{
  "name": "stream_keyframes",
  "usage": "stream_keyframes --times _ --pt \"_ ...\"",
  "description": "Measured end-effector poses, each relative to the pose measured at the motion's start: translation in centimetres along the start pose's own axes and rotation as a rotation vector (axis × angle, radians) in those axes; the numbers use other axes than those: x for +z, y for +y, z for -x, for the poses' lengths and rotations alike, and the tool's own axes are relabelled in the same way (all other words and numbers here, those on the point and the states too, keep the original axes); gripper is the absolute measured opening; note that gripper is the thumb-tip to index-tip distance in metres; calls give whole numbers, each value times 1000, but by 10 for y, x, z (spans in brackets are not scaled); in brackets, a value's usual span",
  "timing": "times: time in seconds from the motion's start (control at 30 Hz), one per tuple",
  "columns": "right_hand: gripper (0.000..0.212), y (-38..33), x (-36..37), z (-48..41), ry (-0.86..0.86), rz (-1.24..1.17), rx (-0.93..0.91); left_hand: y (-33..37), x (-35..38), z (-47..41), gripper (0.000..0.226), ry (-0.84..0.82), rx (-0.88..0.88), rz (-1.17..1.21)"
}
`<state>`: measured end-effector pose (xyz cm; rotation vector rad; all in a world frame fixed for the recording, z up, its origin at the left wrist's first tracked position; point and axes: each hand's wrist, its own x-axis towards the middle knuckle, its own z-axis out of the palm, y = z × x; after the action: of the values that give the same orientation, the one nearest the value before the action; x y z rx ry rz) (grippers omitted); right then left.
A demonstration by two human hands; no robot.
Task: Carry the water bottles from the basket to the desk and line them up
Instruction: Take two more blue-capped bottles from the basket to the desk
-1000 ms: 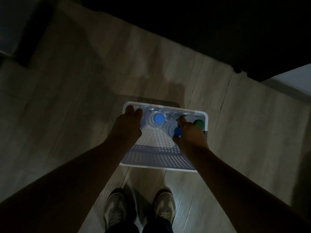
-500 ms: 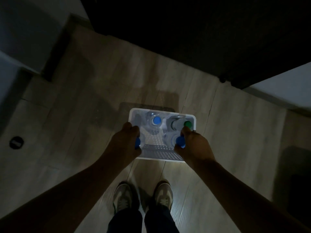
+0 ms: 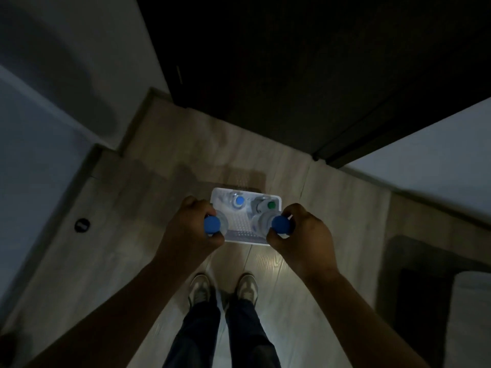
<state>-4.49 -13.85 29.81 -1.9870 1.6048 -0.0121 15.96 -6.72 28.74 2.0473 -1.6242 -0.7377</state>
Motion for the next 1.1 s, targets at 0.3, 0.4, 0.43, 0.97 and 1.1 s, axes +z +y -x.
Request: stream_keyframes --times 0.3,0.4,0.43,0.97,1.1 --pt "33 -93 -119 97 302 -262 -162 96 -142 56 28 163 -91 82" --pt "32 -122 -150 116 397 -293 -219 119 -182 72 24 229 -73 116" --pt "32 -132 -161 121 430 -304 -244 128 -197 76 24 252 -63 143" --pt "28 -248 -318 111 437 -475 -737 224 -353 91 10 704 -59 125" --pt "26 -270 -336 92 315 -496 -860 236 -352 97 19 874 -149 160"
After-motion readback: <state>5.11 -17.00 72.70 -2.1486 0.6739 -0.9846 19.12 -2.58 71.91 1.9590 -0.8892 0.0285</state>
